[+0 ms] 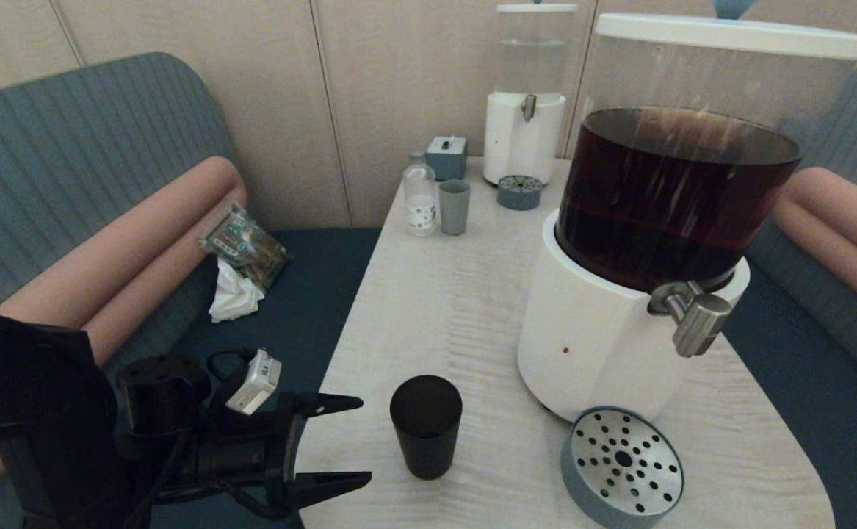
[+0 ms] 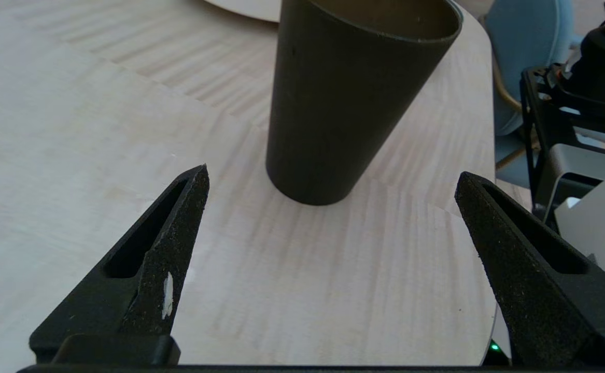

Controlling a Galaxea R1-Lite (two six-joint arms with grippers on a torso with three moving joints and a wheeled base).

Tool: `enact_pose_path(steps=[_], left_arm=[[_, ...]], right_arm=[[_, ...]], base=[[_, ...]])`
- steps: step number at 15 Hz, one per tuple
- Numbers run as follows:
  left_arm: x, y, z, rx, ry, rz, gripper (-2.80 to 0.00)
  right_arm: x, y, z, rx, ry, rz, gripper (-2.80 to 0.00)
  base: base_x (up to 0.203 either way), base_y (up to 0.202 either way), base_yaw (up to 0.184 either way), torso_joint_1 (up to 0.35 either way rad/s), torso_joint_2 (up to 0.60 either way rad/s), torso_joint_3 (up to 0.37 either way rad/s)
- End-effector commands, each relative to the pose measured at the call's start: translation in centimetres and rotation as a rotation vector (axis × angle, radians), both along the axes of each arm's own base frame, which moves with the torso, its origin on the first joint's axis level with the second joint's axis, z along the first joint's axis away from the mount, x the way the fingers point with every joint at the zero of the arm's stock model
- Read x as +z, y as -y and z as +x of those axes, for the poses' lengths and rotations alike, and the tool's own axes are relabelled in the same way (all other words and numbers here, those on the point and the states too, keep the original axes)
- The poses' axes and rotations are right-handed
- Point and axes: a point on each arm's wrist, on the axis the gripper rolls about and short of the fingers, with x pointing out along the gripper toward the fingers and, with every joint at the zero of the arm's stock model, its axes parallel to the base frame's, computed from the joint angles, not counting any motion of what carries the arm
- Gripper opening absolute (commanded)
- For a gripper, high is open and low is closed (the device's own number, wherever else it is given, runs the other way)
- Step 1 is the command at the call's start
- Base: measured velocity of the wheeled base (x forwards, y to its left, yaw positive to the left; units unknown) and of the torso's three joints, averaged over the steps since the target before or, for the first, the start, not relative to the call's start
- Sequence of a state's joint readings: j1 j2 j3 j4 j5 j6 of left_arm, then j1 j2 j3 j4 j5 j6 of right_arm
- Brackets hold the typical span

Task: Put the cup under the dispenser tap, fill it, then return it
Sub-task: Pick up the cup

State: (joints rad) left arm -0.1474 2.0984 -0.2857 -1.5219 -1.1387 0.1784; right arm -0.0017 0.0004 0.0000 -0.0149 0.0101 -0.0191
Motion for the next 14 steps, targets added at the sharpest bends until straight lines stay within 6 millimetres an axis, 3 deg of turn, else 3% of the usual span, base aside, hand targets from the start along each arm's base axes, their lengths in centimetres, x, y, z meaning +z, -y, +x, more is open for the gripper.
enact_pose_path(steps=[1, 5, 8, 14], left_arm=[[-0.3, 0.4, 0.0, -0.019, -0.008, -0.001, 0.00], [-0.5, 0.8, 0.4, -0.028, 0.000, -0.001, 0.00], [-0.5, 1.4, 2.0, -0.026, 0.036, -0.005, 0.00], [-0.2, 3.4, 2.5, -0.077, 0.068, -0.012, 0.00]], right_arm=[[-0.1, 0.0, 0.0, 0.001, -0.002, -0.001, -2.80], [-0.1, 0.0, 0.0, 0.001, -0.002, -0.001, -2.80], [-0.1, 0.0, 0.0, 0.001, -0.002, -0.001, -2.80], [-0.1, 0.0, 0.0, 0.001, -0.002, -0.001, -2.80]], base=[[0.000, 0.000, 0.000, 0.000, 0.00, 0.000], [0.000, 0.000, 0.000, 0.000, 0.00, 0.000], [0.000, 0.000, 0.000, 0.000, 0.00, 0.000], [0.000, 0.000, 0.000, 0.000, 0.00, 0.000]])
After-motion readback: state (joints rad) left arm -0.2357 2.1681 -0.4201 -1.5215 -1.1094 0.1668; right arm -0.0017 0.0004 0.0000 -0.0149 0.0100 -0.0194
